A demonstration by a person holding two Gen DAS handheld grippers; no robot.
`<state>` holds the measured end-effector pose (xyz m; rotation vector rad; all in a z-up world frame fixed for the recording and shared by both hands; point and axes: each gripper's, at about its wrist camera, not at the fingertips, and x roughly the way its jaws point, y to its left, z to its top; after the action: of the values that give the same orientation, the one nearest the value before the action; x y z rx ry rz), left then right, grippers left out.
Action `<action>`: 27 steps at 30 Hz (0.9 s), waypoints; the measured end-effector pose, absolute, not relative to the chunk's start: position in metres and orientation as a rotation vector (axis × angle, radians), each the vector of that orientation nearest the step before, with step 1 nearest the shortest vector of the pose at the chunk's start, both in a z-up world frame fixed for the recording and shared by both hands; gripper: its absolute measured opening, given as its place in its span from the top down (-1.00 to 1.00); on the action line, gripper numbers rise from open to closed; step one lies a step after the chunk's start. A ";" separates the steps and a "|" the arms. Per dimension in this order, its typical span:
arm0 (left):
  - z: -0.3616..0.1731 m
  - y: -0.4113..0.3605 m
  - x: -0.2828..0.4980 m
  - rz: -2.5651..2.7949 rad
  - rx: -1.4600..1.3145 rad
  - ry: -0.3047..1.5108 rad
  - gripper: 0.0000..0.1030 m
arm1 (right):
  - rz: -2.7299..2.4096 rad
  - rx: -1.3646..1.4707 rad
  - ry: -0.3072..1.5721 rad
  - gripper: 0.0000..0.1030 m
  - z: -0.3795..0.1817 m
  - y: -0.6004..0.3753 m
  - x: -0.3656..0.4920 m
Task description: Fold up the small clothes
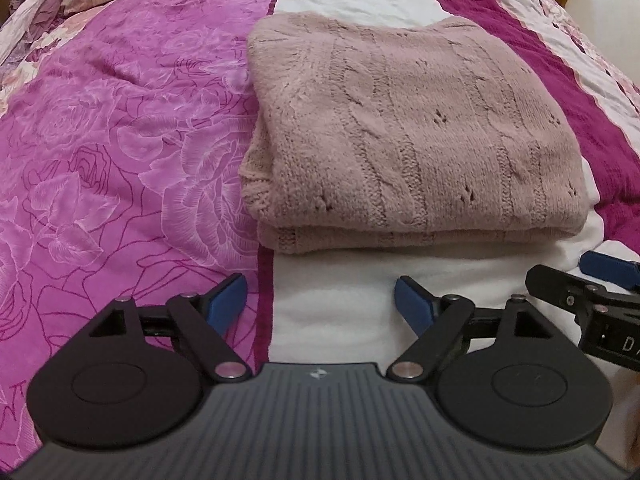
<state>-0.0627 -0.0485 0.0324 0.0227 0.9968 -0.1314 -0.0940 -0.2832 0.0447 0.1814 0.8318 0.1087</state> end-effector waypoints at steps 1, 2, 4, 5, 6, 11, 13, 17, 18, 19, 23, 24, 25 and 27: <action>0.032 -0.049 -0.063 -0.130 0.021 0.997 -0.68 | 0.109 0.182 0.832 -0.49 0.045 -0.283 -0.094; 0.032 -0.049 -0.063 -0.130 0.021 0.997 -0.68 | 0.109 0.181 0.832 -0.49 0.045 -0.283 -0.094; 0.031 -0.049 -0.063 -0.130 0.021 0.997 -0.68 | 0.109 0.182 0.832 -0.49 0.045 -0.283 -0.094; 0.031 -0.049 -0.063 -0.130 0.021 0.997 -0.68 | 0.109 0.182 0.832 -0.49 0.045 -0.283 -0.094; 0.030 -0.050 -0.063 -0.130 0.022 0.997 -0.68 | 0.109 0.183 0.831 -0.49 0.045 -0.283 -0.094; 0.030 -0.049 -0.063 -0.131 0.024 0.996 -0.68 | 0.109 0.181 0.832 -0.49 0.045 -0.283 -0.094; 0.030 -0.049 -0.063 -0.131 0.024 0.996 -0.68 | 0.109 0.181 0.832 -0.49 0.045 -0.283 -0.094; 0.029 -0.049 -0.063 -0.131 0.024 0.996 -0.68 | 0.109 0.181 0.832 -0.49 0.045 -0.283 -0.094; 0.029 -0.049 -0.063 -0.131 0.024 0.996 -0.69 | 0.109 0.181 0.832 -0.49 0.045 -0.283 -0.094; 0.029 -0.049 -0.063 -0.131 0.024 0.996 -0.69 | 0.109 0.181 0.832 -0.49 0.045 -0.283 -0.094; 0.029 -0.049 -0.063 -0.131 0.026 0.996 -0.69 | 0.109 0.181 0.833 -0.49 0.045 -0.283 -0.094; 0.029 -0.050 -0.063 -0.131 0.027 0.996 -0.69 | 0.108 0.180 0.832 -0.49 0.045 -0.283 -0.094; 0.029 -0.050 -0.063 -0.132 0.028 0.995 -0.69 | 0.108 0.180 0.833 -0.49 0.045 -0.282 -0.094; 0.029 -0.050 -0.063 -0.132 0.028 0.995 -0.69 | 0.108 0.180 0.833 -0.49 0.044 -0.283 -0.094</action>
<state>-0.0632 -0.0499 0.0287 0.0284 0.9949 -0.1320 -0.0941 -0.2830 0.0443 0.1797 0.8328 0.1082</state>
